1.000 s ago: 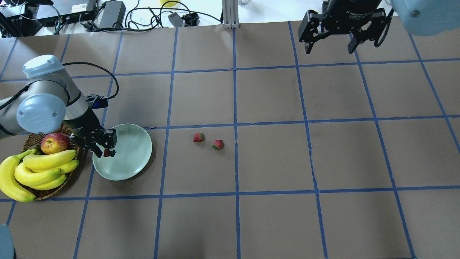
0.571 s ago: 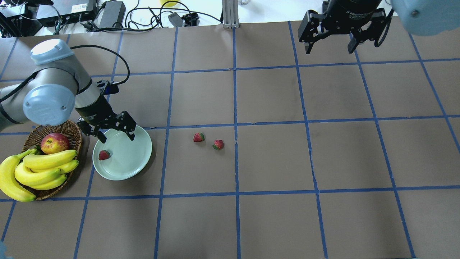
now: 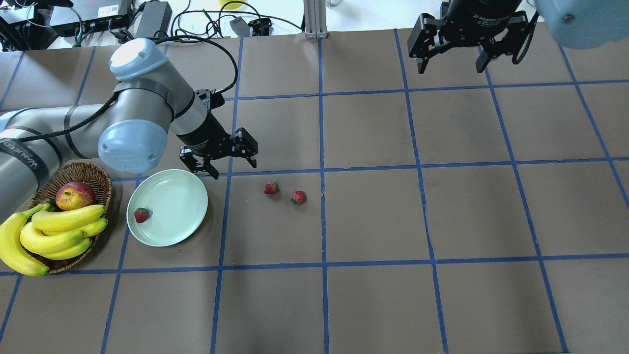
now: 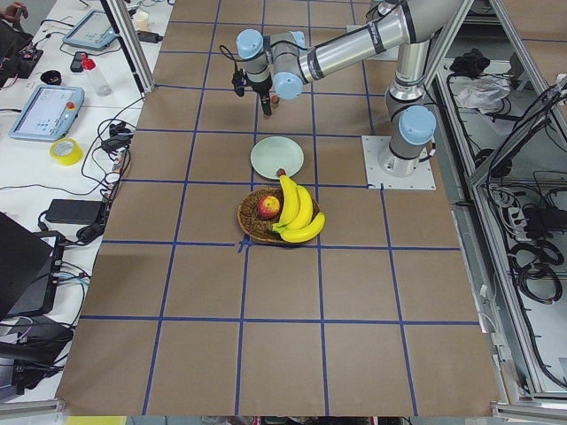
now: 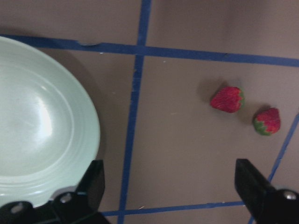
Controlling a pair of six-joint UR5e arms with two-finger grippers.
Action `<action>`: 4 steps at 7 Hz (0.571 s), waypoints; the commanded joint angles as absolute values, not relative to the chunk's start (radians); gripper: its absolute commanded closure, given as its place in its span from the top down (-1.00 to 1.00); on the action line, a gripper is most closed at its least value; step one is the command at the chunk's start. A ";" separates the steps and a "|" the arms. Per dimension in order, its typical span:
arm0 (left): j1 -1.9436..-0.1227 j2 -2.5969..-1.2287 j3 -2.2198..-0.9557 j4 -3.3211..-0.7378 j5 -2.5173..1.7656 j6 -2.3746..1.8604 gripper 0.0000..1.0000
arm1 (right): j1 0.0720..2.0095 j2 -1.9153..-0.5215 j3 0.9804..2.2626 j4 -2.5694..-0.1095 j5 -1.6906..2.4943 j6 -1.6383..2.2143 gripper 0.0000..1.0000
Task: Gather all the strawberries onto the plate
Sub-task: 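Move the left gripper to the next strawberry and grasp it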
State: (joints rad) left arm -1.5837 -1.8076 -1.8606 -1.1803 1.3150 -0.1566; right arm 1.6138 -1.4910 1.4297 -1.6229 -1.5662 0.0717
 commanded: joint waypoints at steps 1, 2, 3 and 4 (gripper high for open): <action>-1.611 -1.877 -1.896 -1.141 1.249 -0.289 1.00 | 1.614 -1.491 1.431 -1.623 -1.566 0.071 1.00; -1.611 -1.920 -1.899 -1.105 1.255 -0.430 1.00 | 1.614 -1.491 1.430 -1.623 -1.565 0.068 1.00; -1.611 -1.965 -1.899 -1.059 1.250 -0.499 1.00 | 1.614 -1.491 1.430 -1.623 -1.565 0.067 1.00; -1.612 -1.997 -1.901 -1.025 1.247 -0.546 1.00 | 1.612 -1.491 1.430 -1.623 -1.566 0.067 1.00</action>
